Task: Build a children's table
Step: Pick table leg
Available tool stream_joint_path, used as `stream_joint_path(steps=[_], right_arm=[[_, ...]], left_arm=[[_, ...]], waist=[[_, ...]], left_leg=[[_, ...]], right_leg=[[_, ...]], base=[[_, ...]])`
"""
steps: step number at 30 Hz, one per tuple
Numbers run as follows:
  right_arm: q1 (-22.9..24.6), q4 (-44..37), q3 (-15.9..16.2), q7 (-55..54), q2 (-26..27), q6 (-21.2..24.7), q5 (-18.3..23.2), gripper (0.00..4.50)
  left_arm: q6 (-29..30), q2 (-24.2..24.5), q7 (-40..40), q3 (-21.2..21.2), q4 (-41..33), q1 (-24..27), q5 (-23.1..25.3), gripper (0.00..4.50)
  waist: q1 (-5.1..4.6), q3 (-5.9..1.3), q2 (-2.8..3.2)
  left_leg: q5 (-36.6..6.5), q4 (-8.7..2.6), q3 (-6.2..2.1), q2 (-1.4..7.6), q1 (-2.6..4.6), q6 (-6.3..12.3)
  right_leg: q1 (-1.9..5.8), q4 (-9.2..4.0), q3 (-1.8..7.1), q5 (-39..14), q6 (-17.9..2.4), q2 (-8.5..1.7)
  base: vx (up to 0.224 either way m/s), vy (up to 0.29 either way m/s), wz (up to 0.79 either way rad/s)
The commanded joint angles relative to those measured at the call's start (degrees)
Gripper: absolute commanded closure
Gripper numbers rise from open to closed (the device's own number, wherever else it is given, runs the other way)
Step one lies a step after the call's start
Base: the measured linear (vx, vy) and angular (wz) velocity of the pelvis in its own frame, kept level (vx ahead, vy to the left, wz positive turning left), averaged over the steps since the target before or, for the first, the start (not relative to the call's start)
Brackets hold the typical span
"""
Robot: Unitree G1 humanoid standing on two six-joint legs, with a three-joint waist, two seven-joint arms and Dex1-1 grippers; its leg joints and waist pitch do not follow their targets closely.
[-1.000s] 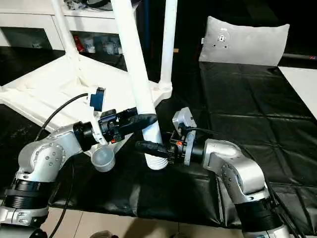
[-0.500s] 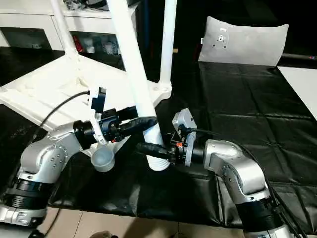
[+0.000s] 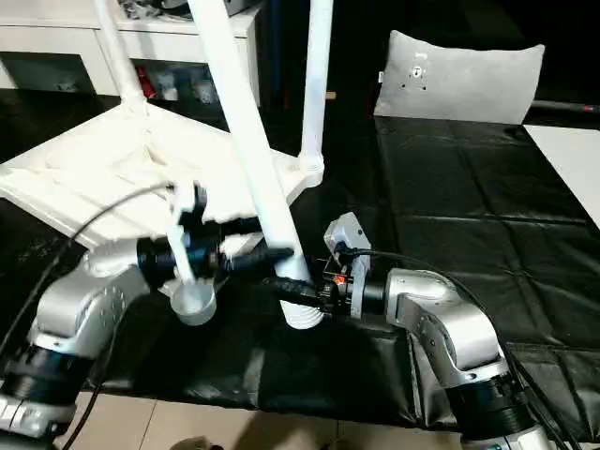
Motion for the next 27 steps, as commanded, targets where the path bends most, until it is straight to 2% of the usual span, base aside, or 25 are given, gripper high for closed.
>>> stream_joint_path(steps=[1, 7, 9, 11, 12, 14, 16, 19, 21, 23, 24, 27], right_arm=[[-0.3, -0.8, -0.1, 1.0, -0.2, -1.6, -0.2, 2.59], [-0.2, -0.6, 0.1, 1.1, -0.3, -2.2, -0.7, 2.59], [-0.1, -0.4, 0.6, 1.4, -0.2, -2.7, -1.0, 2.59], [0.0, -0.5, 0.7, 1.6, -0.2, -2.7, -0.9, 2.59], [0.1, -0.6, 0.8, 1.6, -0.2, -2.7, -0.8, 2.59], [0.2, -0.8, 0.9, 1.7, -0.2, -2.7, -0.7, 2.59], [0.6, -1.6, 1.1, 1.8, -0.4, -2.4, -0.4, 2.59], [0.8, -1.7, 1.1, 1.8, -0.4, -2.3, -0.4, 2.59], [0.8, -1.8, 1.0, 1.9, -0.4, -2.3, -0.4, 2.59], [1.0, -2.0, 0.9, 2.1, -0.4, -2.1, -0.4, 2.59], [1.0, -2.0, 0.9, 2.1, -0.4, -2.1, -0.4, 2.59], [1.0, -2.1, 1.0, 2.2, -0.3, -2.1, -0.3, 2.59]], left_arm=[[0.8, 0.4, -0.4, -0.3, 0.2, 0.5, 0.2, 1.57], [3.0, 0.3, -1.1, -0.1, -0.9, 0.7, -1.8, 1.57], [8.2, -1.2, 0.5, 0.4, -1.3, 0.7, -4.7, 1.57], [10.3, -1.9, 1.6, 0.8, -1.2, 0.6, -5.8, 1.57], [13.2, -3.4, 4.1, 2.2, -0.3, 0.0, -7.5, 1.57], [14.8, -4.6, 5.8, 3.4, 0.5, -0.5, -8.8, 1.57], [19.2, -9.3, 11.4, 8.8, 3.2, -2.1, -14.8, 1.57], [19.6, -9.8, 11.6, 9.5, 3.1, -2.2, -16.0, 1.57], [20.1, -9.9, 11.4, 9.7, 2.6, -2.1, -16.6, 1.57], [21.4, -9.6, 10.9, 9.9, 1.6, -1.6, -17.9, 1.61], [21.4, -9.6, 10.9, 9.9, 1.6, -1.6, -17.9, 1.86], [22.7, -9.6, 10.9, 10.3, 0.6, -1.3, -18.7, 2.02]], waist=[[-0.08, -4.02, -0.78], [-0.09, -4.02, -0.80], [-0.07, -4.07, -0.65], [-0.09, -4.04, -0.80], [-0.06, -4.08, -0.79], [-0.09, -4.01, -0.91], [-0.01, -4.05, -1.00], [0.13, -4.03, -0.92], [-0.02, -4.02, -1.08], [-0.05, -4.06, -1.00], [0.00, -4.10, -0.99], [-0.01, -4.06, -0.95]], left_leg=[[-9.6, -4.10, 0.51, 1.19, 0.07, 1.32], [-9.9, -4.09, 0.51, 1.16, 0.09, 1.40], [-9.4, -3.98, 0.60, 1.14, 0.10, 1.13], [-9.8, -3.96, 0.60, 1.11, 0.09, 1.25], [-9.5, -3.91, 0.60, 1.08, 0.07, 1.28], [-9.3, -3.78, 0.66, 0.95, -0.07, 1.47], [-9.2, -3.53, 0.86, 0.77, -0.02, 1.61], [-9.3, -3.70, 0.62, 0.84, -0.17, 2.02], [-9.6, -3.76, 0.57, 0.79, -0.20, 2.15], [-9.5, -3.72, 0.60, 0.83, -0.07, 2.28], [-9.1, -3.72, 0.59, 0.88, -0.10, 2.30], [-9.2, -3.80, 0.55, 0.93, -0.11, 2.28]], right_leg=[[3.19, -4.65, 2.07, -20.4, -8.0, -3.47], [3.22, -4.67, 2.04, -21.0, -8.0, -3.44], [3.19, -4.37, 2.08, -20.1, -8.6, -3.44], [3.23, -4.59, 2.02, -20.8, -8.5, -3.40], [3.27, -4.49, 2.04, -20.4, -8.7, -3.38], [3.33, -4.63, 1.96, -20.0, -9.0, -3.31], [3.35, -4.89, 1.96, -21.8, -8.6, -3.27], [3.39, -5.03, 1.80, -21.8, -8.2, -3.23], [3.47, -5.12, 1.76, -23.1, -7.2, -3.22], [3.28, -5.26, 1.80, -23.6, -6.7, -3.21], [3.30, -5.15, 1.82, -23.1, -6.9, -3.23], [3.31, -5.13, 1.79, -22.9, -6.9, -3.18]], base=[[0.000, 0.000, 0.00], [0.000, 0.000, 0.00], [0.000, 0.000, 0.00], [0.000, 0.000, 0.00], [0.000, 0.000, 0.00], [0.000, 0.000, 0.00], [0.000, 0.000, 0.00], [0.000, 0.000, 0.00], [0.000, 0.000, 0.00], [0.000, 0.000, 0.00], [0.000, 0.000, 0.00], [0.000, 0.000, 0.00]])
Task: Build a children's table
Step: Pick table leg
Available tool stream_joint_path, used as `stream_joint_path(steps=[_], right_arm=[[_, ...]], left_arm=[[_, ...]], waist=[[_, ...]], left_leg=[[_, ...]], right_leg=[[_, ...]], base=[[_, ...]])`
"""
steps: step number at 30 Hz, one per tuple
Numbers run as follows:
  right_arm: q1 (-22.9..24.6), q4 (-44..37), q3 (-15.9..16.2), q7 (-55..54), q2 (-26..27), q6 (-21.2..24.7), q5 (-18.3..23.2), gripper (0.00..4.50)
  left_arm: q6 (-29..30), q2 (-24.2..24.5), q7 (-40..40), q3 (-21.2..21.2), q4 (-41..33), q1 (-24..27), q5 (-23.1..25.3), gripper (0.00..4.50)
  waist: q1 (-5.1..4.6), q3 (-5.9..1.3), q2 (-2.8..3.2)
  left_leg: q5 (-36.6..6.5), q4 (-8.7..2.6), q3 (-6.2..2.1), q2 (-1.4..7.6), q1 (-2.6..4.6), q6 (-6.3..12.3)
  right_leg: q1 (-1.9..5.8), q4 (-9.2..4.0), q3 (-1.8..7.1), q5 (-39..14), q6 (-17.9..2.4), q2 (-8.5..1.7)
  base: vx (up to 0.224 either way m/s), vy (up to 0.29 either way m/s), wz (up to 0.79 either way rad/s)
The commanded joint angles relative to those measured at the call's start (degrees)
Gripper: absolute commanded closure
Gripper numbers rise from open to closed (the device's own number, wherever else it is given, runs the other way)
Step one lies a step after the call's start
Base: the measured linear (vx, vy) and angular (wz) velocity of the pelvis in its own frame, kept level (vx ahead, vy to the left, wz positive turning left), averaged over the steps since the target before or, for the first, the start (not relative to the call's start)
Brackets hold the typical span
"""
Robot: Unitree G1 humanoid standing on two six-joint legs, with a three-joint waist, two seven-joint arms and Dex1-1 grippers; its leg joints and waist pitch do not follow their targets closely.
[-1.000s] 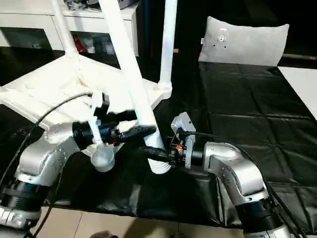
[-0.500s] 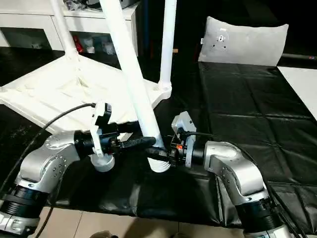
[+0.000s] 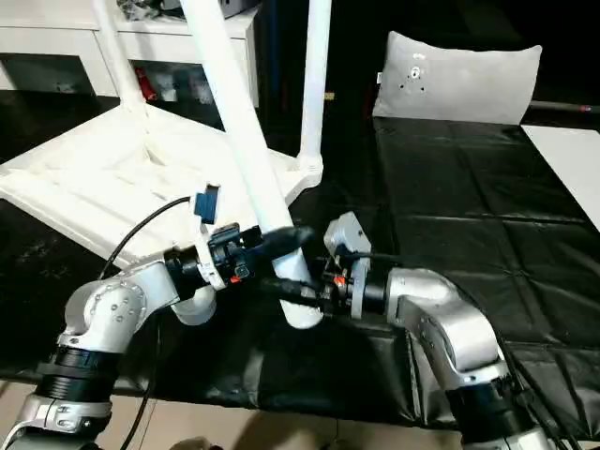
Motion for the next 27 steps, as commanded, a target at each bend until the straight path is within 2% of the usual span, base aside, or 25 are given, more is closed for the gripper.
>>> stream_joint_path(steps=[1, 3, 14, 16, 17, 18, 19, 24, 26, 27], right_arm=[[0.1, -2.0, 0.6, 1.1, -0.2, -0.2, 0.6, 2.59], [0.1, -2.0, 0.6, 1.0, -0.2, -0.1, 0.7, 2.59], [0.1, -2.1, 0.5, 0.8, -0.2, 0.1, 0.6, 2.59], [0.0, -1.9, 0.6, 0.7, -0.4, 0.0, 0.7, 2.59], [-0.1, -1.8, 0.7, 0.5, -0.5, -0.2, 0.6, 2.59], [-0.1, -1.8, 0.7, 0.4, -0.5, -0.2, 0.6, 2.59], [-0.1, -1.7, 0.8, 0.3, -0.6, -0.5, 0.3, 2.59], [0.0, -1.6, 0.7, 0.1, -0.8, -0.8, 0.2, 2.59], [-0.2, -1.1, 0.6, -0.2, -0.7, -1.2, -0.1, 2.59], [-0.2, -1.1, 0.6, -0.2, -0.7, -1.2, -0.1, 2.59]], left_arm=[[1.1, 0.4, 0.7, 2.5, -1.7, 0.1, -1.2, 2.06], [1.4, 0.3, 0.8, 2.6, -2.0, 0.2, -1.2, 2.20], [2.5, 0.6, 2.0, 3.0, -2.9, 0.6, -2.8, 2.26], [0.9, 1.3, 1.4, 2.0, -3.1, 0.9, -0.6, 2.26], [-2.2, 2.4, 0.1, 0.7, -3.2, 1.1, 2.5, 2.26], [-3.2, 2.7, -0.4, 0.4, -3.4, 1.2, 3.4, 2.27], [-6.7, 3.6, -1.9, -0.6, -3.7, 1.4, 5.7, 2.31], [-10.8, 4.6, -2.9, -0.8, -4.8, 1.2, 7.3, 2.43], [-14.7, 7.2, -4.3, -3.2, -6.0, 1.1, 11.2, 2.43], [-14.7, 7.2, -4.3, -3.2, -6.0, 1.1, 11.2, 2.43]], waist=[[0.01, -3.98, -0.87], [0.00, -3.91, -0.84], [-0.03, -3.94, -0.80], [0.00, -3.90, -0.82], [0.03, -3.91, -0.76], [-0.06, -3.87, -0.77], [-0.05, -3.96, -0.68], [-0.07, -3.90, -0.69], [-0.04, -3.91, -0.68], [-0.06, -3.89, -0.67]], left_leg=[[-9.3, -3.86, 0.44, 0.90, -0.10, 2.30], [-9.6, -3.87, 0.50, 0.90, -0.05, 2.33], [-9.8, -3.94, 0.44, 0.90, -0.07, 2.09], [-10.0, -3.99, 0.42, 0.90, -0.04, 2.11], [-10.0, -4.04, 0.34, 0.94, -0.05, 2.21], [-10.2, -4.10, 0.35, 0.98, -0.07, 2.20], [-10.0, -4.07, 0.34, 1.01, 0.00, 2.11], [-10.4, -4.17, 0.36, 1.05, 0.00, 1.73], [-10.8, -4.28, 0.24, 1.18, -0.02, 1.68], [-10.9, -4.29, 0.25, 1.15, -0.02, 1.70]], right_leg=[[3.26, -5.16, 1.76, -23.0, -6.8, -3.17], [3.19, -5.27, 1.77, -23.4, -6.9, -3.18], [3.20, -5.27, 1.77, -23.6, -6.5, -3.17], [3.18, -5.35, 1.77, -23.9, -6.3, -3.18], [3.19, -5.46, 1.79, -24.3, -6.0, -3.25], [3.15, -5.48, 1.81, -24.6, -5.8, -3.21], [3.16, -5.42, 1.85, -24.3, -5.7, -3.26], [3.14, -5.36, 1.88, -24.1, -5.9, -3.30], [3.13, -5.20, 1.92, -23.9, -5.9, -3.34], [3.08, -5.25, 1.92, -24.1, -5.8, -3.34]], base=[[0.000, 0.000, 0.00], [0.000, 0.000, 0.00], [0.000, 0.000, 0.00], [0.000, 0.000, 0.00], [0.000, 0.000, 0.00], [0.000, 0.000, 0.00], [0.000, 0.000, 0.00], [0.000, 0.000, 0.00], [0.000, 0.000, 0.00], [0.000, 0.000, 0.00]])
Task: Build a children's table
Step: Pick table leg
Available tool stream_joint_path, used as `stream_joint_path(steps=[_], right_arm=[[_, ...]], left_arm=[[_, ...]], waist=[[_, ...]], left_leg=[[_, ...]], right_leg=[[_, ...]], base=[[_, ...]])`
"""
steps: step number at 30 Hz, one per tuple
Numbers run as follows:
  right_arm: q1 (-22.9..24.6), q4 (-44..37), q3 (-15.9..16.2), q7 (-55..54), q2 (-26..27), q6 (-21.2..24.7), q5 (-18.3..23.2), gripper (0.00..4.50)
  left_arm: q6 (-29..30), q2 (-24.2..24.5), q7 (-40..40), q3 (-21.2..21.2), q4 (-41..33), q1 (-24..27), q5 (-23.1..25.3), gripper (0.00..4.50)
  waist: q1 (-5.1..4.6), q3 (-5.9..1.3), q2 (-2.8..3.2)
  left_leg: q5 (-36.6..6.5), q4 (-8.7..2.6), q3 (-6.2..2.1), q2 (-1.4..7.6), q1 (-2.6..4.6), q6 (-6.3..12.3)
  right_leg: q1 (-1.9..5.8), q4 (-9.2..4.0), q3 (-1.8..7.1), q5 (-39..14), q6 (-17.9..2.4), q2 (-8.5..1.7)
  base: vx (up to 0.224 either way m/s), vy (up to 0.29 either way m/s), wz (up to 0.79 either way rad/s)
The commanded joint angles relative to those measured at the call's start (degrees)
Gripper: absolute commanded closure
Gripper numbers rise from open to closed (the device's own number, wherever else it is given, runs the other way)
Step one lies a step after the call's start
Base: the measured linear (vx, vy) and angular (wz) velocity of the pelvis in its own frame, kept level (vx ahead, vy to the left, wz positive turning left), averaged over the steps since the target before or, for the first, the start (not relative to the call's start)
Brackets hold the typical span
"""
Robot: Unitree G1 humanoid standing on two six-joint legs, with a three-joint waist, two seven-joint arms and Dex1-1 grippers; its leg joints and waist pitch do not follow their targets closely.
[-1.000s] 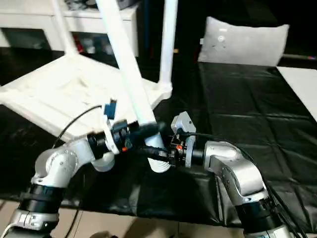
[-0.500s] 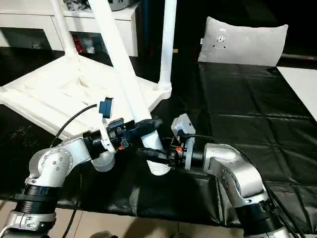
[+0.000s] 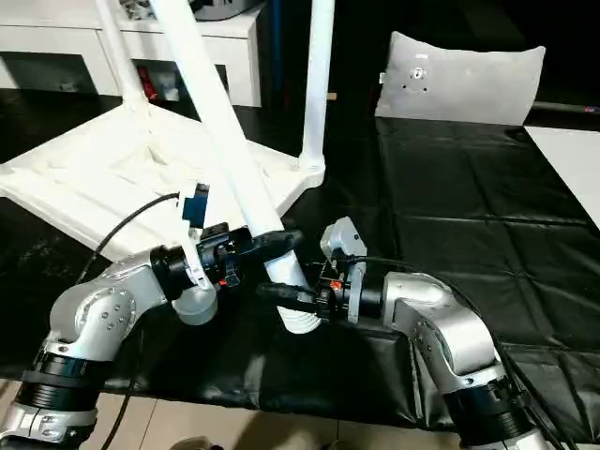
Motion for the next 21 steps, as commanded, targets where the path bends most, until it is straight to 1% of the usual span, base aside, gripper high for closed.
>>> stream_joint_path(steps=[1, 2, 3, 6, 7, 8, 12, 14, 15, 16, 17, 19, 21], right_arm=[[-0.3, -0.5, -0.9, -0.3, -0.6, -0.2, -0.1, 2.59], [-0.4, -0.4, -0.9, -0.4, -0.5, -0.3, -0.2, 2.59], [-0.6, -0.2, -1.0, -0.7, -0.4, -0.6, -0.3, 2.59], [-0.6, -0.1, -1.1, -0.7, -0.3, -0.7, -0.4, 2.59], [-0.6, -0.1, -1.1, -0.7, -0.3, -0.8, -0.4, 2.59], [-0.6, 0.0, -1.3, -1.0, -0.2, -1.2, -0.5, 2.59], [-0.6, 0.2, -1.4, -1.0, 0.0, -1.5, -0.8, 2.59], [-0.7, 0.3, -1.4, -0.9, 0.1, -1.6, -0.7, 2.59], [-0.7, 0.3, -1.4, -0.9, 0.1, -1.6, -0.6, 2.59], [-0.8, 0.3, -1.5, -0.8, 0.1, -1.6, -0.5, 2.59], [-0.8, 0.3, -1.6, -0.8, 0.2, -1.6, -0.3, 2.59], [-0.8, 0.3, -1.6, -0.8, 0.2, -1.5, -0.3, 2.59], [-0.8, 0.2, -1.8, -0.8, 0.4, -1.5, 0.0, 2.59]], left_arm=[[-5.2, 2.8, -0.2, -0.2, -1.3, -0.4, 5.3, 2.43], [-5.7, 2.8, -0.4, -0.3, -1.2, -0.4, 5.8, 2.43], [-7.0, 2.7, -0.6, -0.5, -1.3, -0.2, 6.5, 2.43], [-8.3, 2.6, -1.0, -0.7, -1.4, 0.0, 7.2, 2.43], [-8.8, 2.5, -1.1, -0.8, -1.4, 0.0, 7.5, 2.43], [-10.1, 2.9, -1.3, -1.4, -1.5, 0.1, 8.1, 2.43], [-10.8, 3.4, -1.4, -2.5, -1.4, 0.4, 8.2, 2.43], [-6.5, 2.4, -0.2, -1.3, -1.3, 0.7, 5.3, 2.43], [-5.2, 2.3, 0.2, -1.1, -1.2, 0.8, 4.6, 2.43], [-2.2, 1.8, 1.2, -0.3, -1.0, 0.9, 2.9, 2.43], [-1.2, 1.1, 1.8, 0.5, -0.9, 0.9, 1.6, 2.43], [-0.8, 0.9, 2.0, 0.8, -0.9, 0.9, 1.0, 2.43], [0.1, -1.0, 4.5, 3.1, -0.5, 0.3, -2.5, 2.43]], waist=[[-0.12, -3.83, -0.75], [-0.15, -3.89, -0.71], [-0.10, -3.88, -0.76], [-0.15, -3.87, -0.70], [-0.17, -3.92, -0.82], [-0.13, -3.87, -0.74], [-0.20, -3.88, -0.69], [-0.23, -3.93, -0.71], [-0.21, -3.90, -0.76], [-0.25, -3.89, -0.76], [-0.20, -3.92, -0.74], [-0.22, -3.88, -0.76], [-0.20, -3.90, -0.69]], left_leg=[[-11.0, -4.23, 0.33, 1.11, -0.01, 1.65], [-10.7, -4.22, 0.33, 1.15, -0.01, 1.52], [-10.5, -4.18, 0.38, 1.12, -0.02, 1.53], [-10.7, -4.17, 0.40, 1.14, 0.01, 1.45], [-10.6, -4.14, 0.42, 1.13, 0.00, 1.47], [-10.7, -4.18, 0.42, 1.14, -0.01, 1.45], [-11.1, -4.20, 0.40, 1.17, 0.03, 1.40], [-11.0, -4.13, 0.44, 1.12, 0.02, 1.26], [-10.8, -4.10, 0.46, 1.07, 0.02, 1.31], [-10.8, -4.09, 0.48, 1.07, 0.00, 1.28], [-10.5, -3.98, 0.51, 1.02, 0.01, 1.30], [-10.7, -4.00, 0.52, 1.02, 0.02, 1.39], [-10.8, -4.02, 0.48, 1.04, 0.00, 1.42]], right_leg=[[3.05, -5.35, 1.93, -24.6, -5.7, -3.33], [3.11, -5.17, 1.99, -24.2, -5.6, -3.35], [3.08, -5.21, 2.00, -23.9, -5.8, -3.36], [3.06, -5.13, 2.00, -23.5, -6.2, -3.34], [3.10, -5.11, 2.00, -23.3, -6.3, -3.33], [3.09, -5.07, 1.99, -23.3, -6.4, -3.35], [3.06, -4.99, 2.00, -22.8, -6.7, -3.32], [3.12, -4.86, 1.99, -22.6, -6.9, -3.31], [3.11, -4.86, 1.97, -22.5, -7.1, -3.28], [3.13, -4.84, 1.97, -22.6, -7.1, -3.26], [3.13, -4.85, 1.96, -22.5, -7.4, -3.31], [3.10, -4.97, 1.93, -22.8, -7.4, -3.23], [3.12, -4.95, 1.92, -22.8, -7.3, -3.24]], base=[[0.000, 0.000, 0.00], [0.000, 0.000, 0.00], [0.000, 0.000, 0.00], [0.000, 0.000, 0.00], [0.000, 0.000, 0.00], [0.000, 0.000, 0.00], [0.000, 0.000, 0.00], [0.000, 0.000, 0.00], [0.000, 0.000, 0.00], [0.000, 0.000, 0.00], [0.000, 0.000, 0.00], [0.000, 0.000, 0.00], [0.000, 0.000, 0.00]])
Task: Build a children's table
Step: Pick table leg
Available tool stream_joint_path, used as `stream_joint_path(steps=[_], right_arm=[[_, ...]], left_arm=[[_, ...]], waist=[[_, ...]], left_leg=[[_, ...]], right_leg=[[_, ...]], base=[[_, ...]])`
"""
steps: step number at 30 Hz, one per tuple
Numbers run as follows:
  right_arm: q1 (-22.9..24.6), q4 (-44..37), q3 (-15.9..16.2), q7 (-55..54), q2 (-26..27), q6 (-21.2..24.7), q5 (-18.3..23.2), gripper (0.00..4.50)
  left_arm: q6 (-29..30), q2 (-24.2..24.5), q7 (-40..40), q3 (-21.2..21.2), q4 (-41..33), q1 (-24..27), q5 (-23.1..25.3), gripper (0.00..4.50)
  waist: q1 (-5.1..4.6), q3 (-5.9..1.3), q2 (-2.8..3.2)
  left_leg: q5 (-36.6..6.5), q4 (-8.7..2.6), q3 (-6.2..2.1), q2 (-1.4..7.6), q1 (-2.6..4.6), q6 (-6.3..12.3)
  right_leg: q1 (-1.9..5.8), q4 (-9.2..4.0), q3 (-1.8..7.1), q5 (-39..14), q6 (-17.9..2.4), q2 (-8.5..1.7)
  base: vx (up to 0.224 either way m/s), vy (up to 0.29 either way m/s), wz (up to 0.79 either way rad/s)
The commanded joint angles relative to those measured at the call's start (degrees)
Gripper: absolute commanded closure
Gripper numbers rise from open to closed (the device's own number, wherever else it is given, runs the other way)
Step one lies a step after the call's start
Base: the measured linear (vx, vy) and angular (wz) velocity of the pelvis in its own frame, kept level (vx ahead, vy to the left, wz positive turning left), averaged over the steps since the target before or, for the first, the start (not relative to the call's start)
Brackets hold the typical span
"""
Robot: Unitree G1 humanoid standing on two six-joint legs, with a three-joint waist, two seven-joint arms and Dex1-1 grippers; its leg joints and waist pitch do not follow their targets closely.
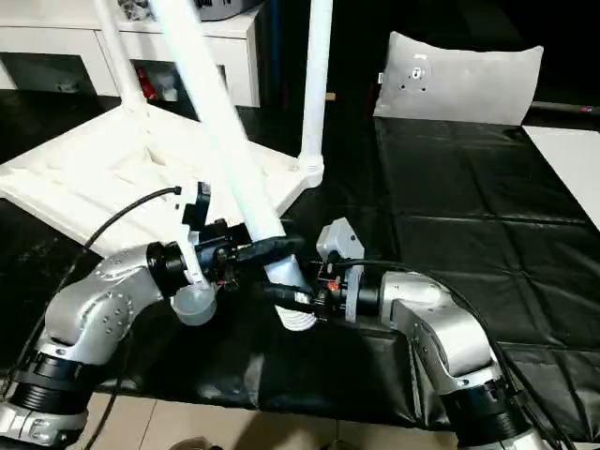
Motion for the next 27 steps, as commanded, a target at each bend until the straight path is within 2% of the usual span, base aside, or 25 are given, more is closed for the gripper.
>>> stream_joint_path(steps=[1, 4, 8, 10, 12, 14, 15, 19, 21, 23, 24, 25, 26, 27], right_arm=[[-0.9, -0.1, -2.1, -0.6, 0.2, -0.1, 0.8, 2.59], [-1.3, 0.3, -2.7, -1.6, 0.8, -0.5, 0.7, 2.59], [-2.9, 1.8, -3.7, -5.8, 2.8, -0.7, -0.6, 2.59], [-3.7, 2.9, -5.1, -8.7, 4.3, -0.2, -0.3, 2.59], [-4.2, 3.6, -6.0, -10.4, 5.2, -0.5, 0.0, 1.89], [-4.3, 3.6, -6.7, -10.9, 6.0, -0.3, 0.6, 1.89], [-4.3, 3.6, -6.8, -10.9, 6.0, -0.2, 0.6, 1.72], [-4.3, 3.2, -7.0, -11.2, 6.4, -0.1, 1.2, 1.41], [-4.4, 2.9, -8.6, -12.1, 7.2, 0.3, 2.8, 1.35], [-4.6, 2.9, -10.0, -12.8, 7.7, 1.0, 4.1, 1.06], [-5.3, 2.7, -13.0, -14.3, 8.6, 2.5, 7.0, 0.98], [-5.3, 2.7, -13.0, -14.3, 8.6, 2.5, 7.0, 0.93], [-6.0, 2.8, -15.9, -15.8, 9.2, 4.1, 9.5, 0.85], [-6.0, 2.8, -16.1, -15.9, 9.2, 4.2, 9.7, 0.74]], left_arm=[[0.8, -1.6, 5.1, 4.5, 0.6, -1.0, -2.4, 2.43], [1.9, -3.0, 9.7, 6.0, 2.1, -2.8, -2.1, 2.43], [3.9, -3.7, 12.5, 6.0, 1.5, -4.2, -0.8, 2.43], [5.3, -4.0, 14.9, 6.9, 1.3, -5.3, -1.2, 2.43], [5.9, -4.0, 16.5, 7.6, 1.6, -6.5, -1.1, 2.55], [6.8, -3.7, 18.3, 8.3, 2.1, -7.8, -1.5, 2.56], [6.9, -3.7, 18.4, 8.4, 2.2, -7.9, -1.6, 2.57], [8.5, -3.5, 19.7, 9.0, 2.2, -8.6, -1.8, 2.59], [9.7, -3.7, 21.1, 9.6, 2.1, -9.0, -2.0, 2.60], [10.0, -3.6, 21.2, 9.8, 2.2, -9.2, -2.1, 2.60], [10.4, -3.5, 21.6, 10.2, 2.3, -9.4, -2.6, 2.60], [10.4, -3.5, 21.6, 10.2, 2.3, -9.4, -2.6, 2.60], [11.0, -3.4, 21.9, 10.7, 2.1, -9.7, -2.9, 2.60], [11.1, -3.4, 21.9, 10.7, 2.1, -9.7, -2.9, 2.60]], waist=[[-0.18, -3.95, -0.74], [-0.15, -3.91, -0.82], [-0.15, -4.02, -0.81], [-0.24, -4.05, -0.72], [-0.33, -4.20, -0.66], [-0.26, -4.16, -0.53], [-0.17, -4.28, -0.64], [-0.12, -4.31, -0.43], [-0.14, -4.27, -0.39], [-0.10, -4.24, -0.43], [-0.04, -4.18, -0.52], [-0.04, -4.18, -0.42], [-0.08, -4.17, -0.45], [-0.09, -4.17, -0.46]], left_leg=[[-10.7, -3.90, 0.54, 1.04, 0.00, 1.41], [-10.7, -3.91, 0.51, 0.90, -0.03, 1.53], [-9.6, -3.83, 0.49, 0.82, -0.03, 1.39], [-9.4, -3.89, 0.43, 0.85, -0.14, 1.26], [-8.5, -3.79, 0.42, 0.80, -0.12, 1.15], [-8.2, -3.76, 0.48, 0.80, -0.14, 1.10], [-8.0, -3.70, 0.48, 0.70, -0.11, 1.12], [-7.7, -3.76, 0.47, 0.82, -0.02, 1.19], [-7.9, -3.77, 0.50, 0.83, -0.06, 1.28], [-8.6, -3.78, 0.53, 0.77, 0.02, 1.39], [-8.8, -3.83, 0.56, 0.75, 0.07, 1.33], [-8.9, -3.86, 0.55, 0.75, 0.14, 1.32], [-8.8, -3.90, 0.47, 0.75, 0.10, 1.17], [-8.8, -3.89, 0.51, 0.69, 0.13, 1.21]], right_leg=[[3.15, -4.92, 1.90, -22.1, -7.7, -3.23], [3.12, -5.04, 1.78, -22.8, -7.4, -3.10], [3.14, -5.13, 1.78, -23.2, -6.6, -3.15], [3.23, -4.99, 1.78, -22.4, -6.5, -3.15], [3.30, -4.74, 1.77, -20.4, -7.1, -3.09], [3.24, -4.62, 1.84, -19.2, -7.5, -3.01], [3.44, -4.59, 1.80, -18.4, -7.5, -2.98], [3.41, -4.39, 1.80, -16.5, -8.2, -2.99], [3.39, -4.32, 1.83, -15.7, -8.7, -2.98], [3.42, -4.45, 1.83, -16.6, -8.8, -3.04], [3.36, -4.63, 1.81, -17.8, -8.5, -3.06], [3.34, -4.60, 1.86, -18.0, -8.5, -3.06], [3.36, -4.56, 1.77, -18.1, -8.3, -3.00], [3.35, -4.62, 1.79, -18.2, -8.3, -2.99]], base=[[0.000, 0.000, 0.00], [0.000, 0.000, 0.00], [0.000, 0.000, 0.00], [0.000, 0.000, 0.00], [0.000, 0.000, 0.00], [0.000, 0.000, 0.00], [0.000, 0.000, 0.00], [0.000, 0.000, 0.00], [0.000, 0.000, 0.00], [0.000, 0.000, 0.00], [0.000, 0.000, 0.00], [0.000, 0.000, 0.00], [0.000, 0.000, 0.00], [0.000, 0.000, 0.00]])
